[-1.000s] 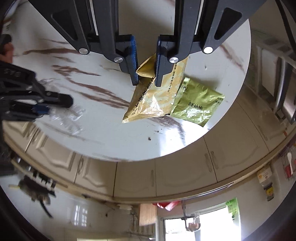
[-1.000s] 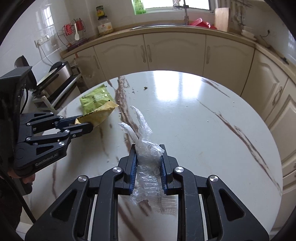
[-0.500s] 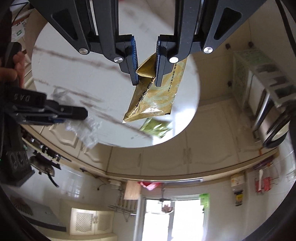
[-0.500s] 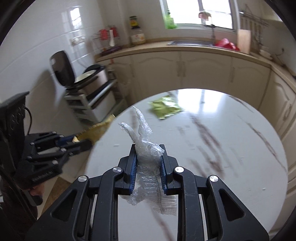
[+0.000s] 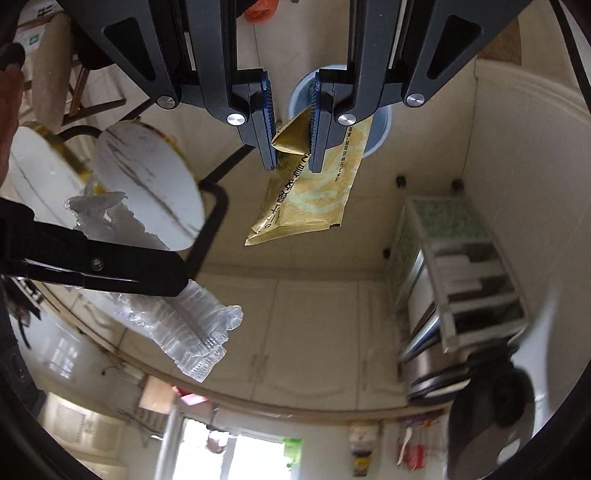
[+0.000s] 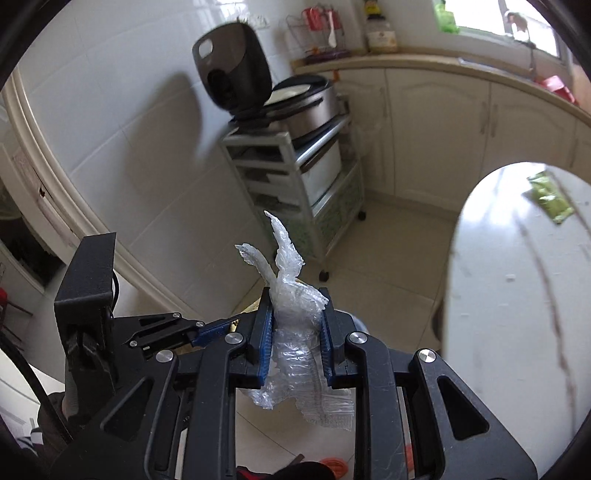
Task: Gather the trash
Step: 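Carry the yellow packet and plastic bag over the blue bin and open both tools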
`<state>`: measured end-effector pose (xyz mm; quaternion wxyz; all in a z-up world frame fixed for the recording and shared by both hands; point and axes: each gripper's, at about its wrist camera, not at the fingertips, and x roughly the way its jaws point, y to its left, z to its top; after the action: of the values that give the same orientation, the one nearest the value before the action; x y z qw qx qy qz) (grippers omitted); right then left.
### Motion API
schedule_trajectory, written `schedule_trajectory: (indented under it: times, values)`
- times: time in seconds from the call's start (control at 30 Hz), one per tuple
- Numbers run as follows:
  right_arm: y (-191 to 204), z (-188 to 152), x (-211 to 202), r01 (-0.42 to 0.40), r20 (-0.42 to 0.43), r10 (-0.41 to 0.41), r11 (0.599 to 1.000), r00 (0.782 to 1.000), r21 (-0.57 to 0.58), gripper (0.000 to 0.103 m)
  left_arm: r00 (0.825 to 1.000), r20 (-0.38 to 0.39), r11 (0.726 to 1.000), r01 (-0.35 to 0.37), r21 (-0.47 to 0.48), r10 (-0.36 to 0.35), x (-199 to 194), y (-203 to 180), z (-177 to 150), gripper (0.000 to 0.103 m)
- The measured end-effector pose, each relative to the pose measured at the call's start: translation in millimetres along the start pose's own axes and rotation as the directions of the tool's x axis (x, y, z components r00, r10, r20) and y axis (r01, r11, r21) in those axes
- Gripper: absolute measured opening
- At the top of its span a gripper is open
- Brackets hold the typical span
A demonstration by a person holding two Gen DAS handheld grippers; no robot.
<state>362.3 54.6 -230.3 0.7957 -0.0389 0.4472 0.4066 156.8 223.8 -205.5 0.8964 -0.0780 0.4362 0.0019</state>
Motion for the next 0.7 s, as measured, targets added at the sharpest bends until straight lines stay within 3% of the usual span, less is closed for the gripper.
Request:
schedule_trajectory:
  times: [0.23,0.43,0.47,0.5,0.57,0.7]
  values:
    - [3,-5,64,0.022,-0.072,-0.019,0.999,0.997,0.034,0.021,0.995,-0.101,0.999,-0.015,-0.049,0.010,80,28,22,0.013]
    - [-12,-6,103,0.051,-0.108,-0.043,0.996,0.993,0.068,0.021,0.990,-0.136,0.997,-0.050,-0.052,0.042,138,34,45,0.016]
    - [-14,-6,110,0.057,-0.116,-0.049,0.996,0.992,0.069,0.021,0.990,-0.135,0.997,-0.051,-0.052,0.044,144,35,48,0.024]
    - [-16,-6,115,0.059,-0.121,-0.050,0.996,0.991,0.072,0.021,0.990,-0.133,0.997,-0.054,-0.057,0.046,147,35,47,0.042]
    - [-19,-5,123,0.056,-0.127,-0.046,0.995,0.991,0.081,0.021,0.991,-0.116,0.995,-0.072,-0.069,0.064,150,36,45,0.067]
    - [-22,-5,136,0.038,-0.140,-0.026,0.995,0.990,0.089,0.021,0.989,-0.094,0.990,-0.120,-0.073,0.112,144,39,34,0.076]
